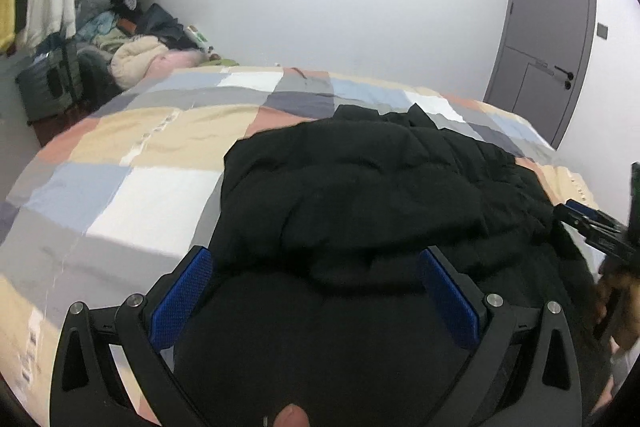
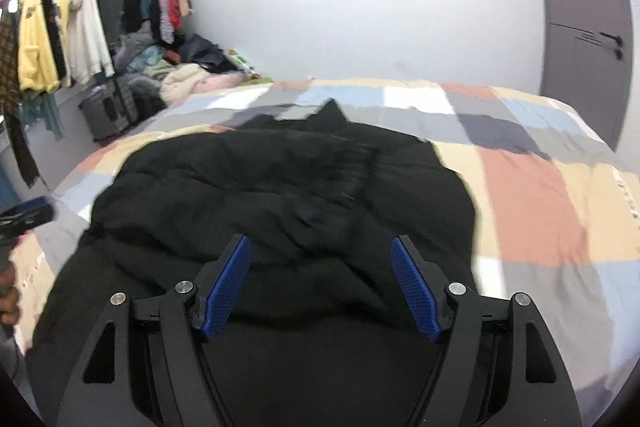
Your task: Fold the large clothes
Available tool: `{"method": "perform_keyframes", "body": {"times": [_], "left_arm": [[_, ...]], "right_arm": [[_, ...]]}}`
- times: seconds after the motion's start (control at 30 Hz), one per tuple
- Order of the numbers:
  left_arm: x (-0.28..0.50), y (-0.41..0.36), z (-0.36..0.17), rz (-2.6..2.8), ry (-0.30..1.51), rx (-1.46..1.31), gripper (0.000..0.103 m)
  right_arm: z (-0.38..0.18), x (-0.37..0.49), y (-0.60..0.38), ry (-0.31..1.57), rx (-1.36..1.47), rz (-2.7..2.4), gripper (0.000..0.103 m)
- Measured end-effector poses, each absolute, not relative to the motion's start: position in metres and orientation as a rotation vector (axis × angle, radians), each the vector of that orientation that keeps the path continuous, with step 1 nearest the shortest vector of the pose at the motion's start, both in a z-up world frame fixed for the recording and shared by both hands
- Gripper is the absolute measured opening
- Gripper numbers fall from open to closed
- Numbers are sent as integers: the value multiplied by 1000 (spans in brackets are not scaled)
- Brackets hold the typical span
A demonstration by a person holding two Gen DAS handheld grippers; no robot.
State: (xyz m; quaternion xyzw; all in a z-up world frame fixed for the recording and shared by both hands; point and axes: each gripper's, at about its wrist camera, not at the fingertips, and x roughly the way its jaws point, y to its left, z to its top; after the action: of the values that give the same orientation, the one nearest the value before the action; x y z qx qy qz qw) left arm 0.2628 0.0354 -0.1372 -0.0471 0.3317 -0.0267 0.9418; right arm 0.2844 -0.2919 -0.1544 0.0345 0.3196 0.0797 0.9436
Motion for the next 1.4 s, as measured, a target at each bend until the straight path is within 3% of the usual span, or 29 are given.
{"method": "perform_keyframes", "body": {"times": [0.27,0.43,0.97,1.2,1.4], "left_arm": [[253,42,-149,-28,656,-117,103],[265,40,-165,-31,688,-137,103],[270,41,-173,-14,683,-143,103],[259,44,-152,-24,642,-135,103],[225,63,-96,-64,565,-195,103]], "right_arm": [[-191,300,-326,775,89,83,71],[-205,303,-315,819,-47,50,71],[-205,315,-342,717,13,-120,69],[-192,301,-345,747,133,-89,68],[-143,263,-317,676,175,6,68]]}}
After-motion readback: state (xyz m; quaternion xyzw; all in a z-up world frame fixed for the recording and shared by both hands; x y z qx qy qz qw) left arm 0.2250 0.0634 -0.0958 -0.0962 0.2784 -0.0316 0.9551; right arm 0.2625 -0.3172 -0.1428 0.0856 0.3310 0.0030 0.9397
